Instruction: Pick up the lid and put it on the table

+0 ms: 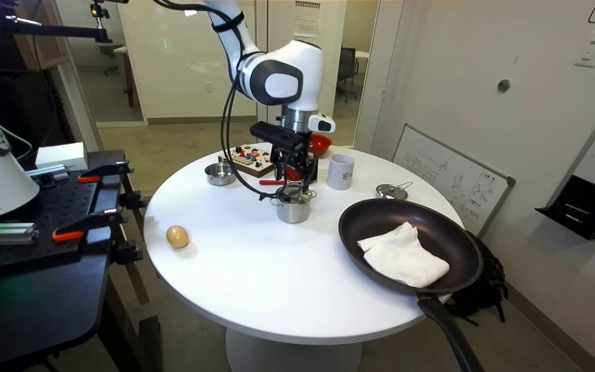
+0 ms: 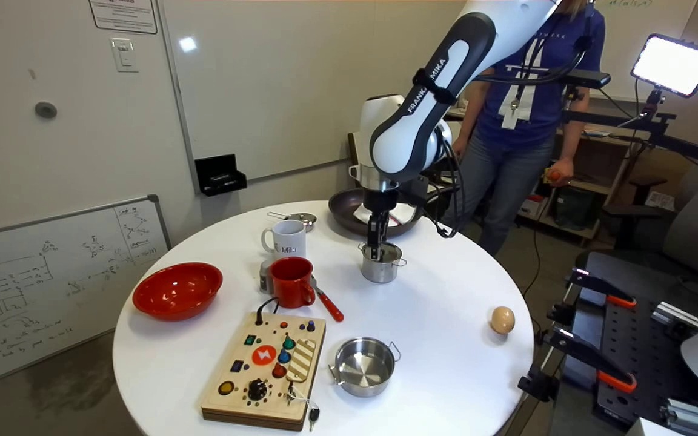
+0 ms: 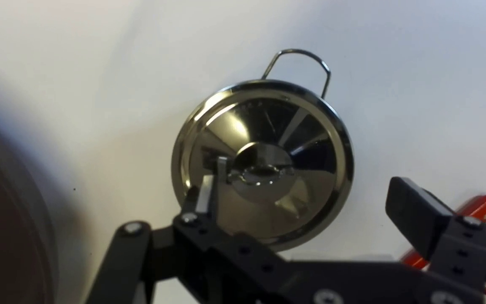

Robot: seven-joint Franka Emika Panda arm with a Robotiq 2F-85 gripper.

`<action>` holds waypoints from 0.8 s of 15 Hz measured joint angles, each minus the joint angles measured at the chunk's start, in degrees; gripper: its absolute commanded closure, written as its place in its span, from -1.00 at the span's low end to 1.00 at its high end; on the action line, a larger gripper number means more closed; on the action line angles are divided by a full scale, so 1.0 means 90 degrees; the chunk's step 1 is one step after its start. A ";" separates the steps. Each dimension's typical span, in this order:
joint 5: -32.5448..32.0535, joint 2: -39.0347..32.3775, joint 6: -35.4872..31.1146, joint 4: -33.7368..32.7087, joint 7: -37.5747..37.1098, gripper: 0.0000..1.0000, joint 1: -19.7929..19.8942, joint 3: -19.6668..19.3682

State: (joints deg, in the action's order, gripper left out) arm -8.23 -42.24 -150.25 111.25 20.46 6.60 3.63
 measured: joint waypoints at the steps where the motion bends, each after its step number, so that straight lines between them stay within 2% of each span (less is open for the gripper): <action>1: 0.0000 -0.0031 0.0000 -0.0033 -0.0009 -1.00 0.0002 -0.0016; 7: 0.0029 -0.0075 0.0026 -0.0180 -0.0012 -1.00 0.0190 -0.0029; 12: 0.0029 -0.0191 0.0218 -0.0280 -0.0012 -1.00 0.0183 0.0016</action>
State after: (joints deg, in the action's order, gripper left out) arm -7.96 -43.96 -148.29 108.72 20.35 8.25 3.77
